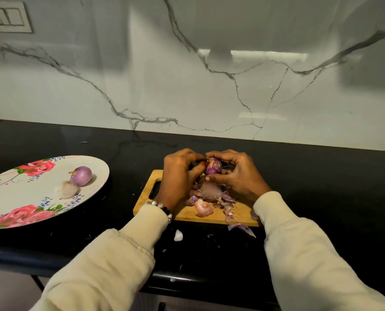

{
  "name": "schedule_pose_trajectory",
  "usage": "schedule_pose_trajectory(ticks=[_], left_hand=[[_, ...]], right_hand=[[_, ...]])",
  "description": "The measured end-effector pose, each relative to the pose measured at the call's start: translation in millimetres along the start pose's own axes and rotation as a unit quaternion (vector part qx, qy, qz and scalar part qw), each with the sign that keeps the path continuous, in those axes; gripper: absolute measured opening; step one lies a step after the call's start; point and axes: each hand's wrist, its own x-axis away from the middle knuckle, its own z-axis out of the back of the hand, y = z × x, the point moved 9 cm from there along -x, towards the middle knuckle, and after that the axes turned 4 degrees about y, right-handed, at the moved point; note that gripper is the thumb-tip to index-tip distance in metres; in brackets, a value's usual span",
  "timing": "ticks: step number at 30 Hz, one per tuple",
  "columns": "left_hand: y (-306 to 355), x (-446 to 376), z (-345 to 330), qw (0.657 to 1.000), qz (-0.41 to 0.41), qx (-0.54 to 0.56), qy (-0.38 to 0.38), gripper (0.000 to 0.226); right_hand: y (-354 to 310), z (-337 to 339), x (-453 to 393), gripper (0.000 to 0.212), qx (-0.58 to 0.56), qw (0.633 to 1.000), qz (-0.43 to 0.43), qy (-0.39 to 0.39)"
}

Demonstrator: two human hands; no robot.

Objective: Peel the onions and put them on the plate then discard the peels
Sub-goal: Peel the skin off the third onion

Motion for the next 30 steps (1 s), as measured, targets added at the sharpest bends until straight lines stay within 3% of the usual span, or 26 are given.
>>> schedule_pose_trajectory(ticks=[7,13,21,26,30], left_hand=[[10,3,0,0.998,-0.050,-0.045,0.006,0.012],[4,2,-1,0.997,-0.039,-0.068,0.016,0.013],[-12,-3,-2,0.997,0.058,0.043,0.016,0.012],[-10,-3,-3,0.997,0.055,0.053,0.007,0.016],[-19,-1,-3,0.991,0.111,0.074,0.020,0.014]], right_hand=[[-3,-4,0,0.056,0.014,1.000,0.009,0.002],[0,-6,0,0.056,-0.035,0.999,-0.002,0.006],[10,1,-1,0.055,-0.105,0.994,-0.034,0.015],[9,1,-1,0.053,-0.104,0.994,-0.039,0.016],[10,-2,-2,0.052,-0.078,0.996,-0.043,0.017]])
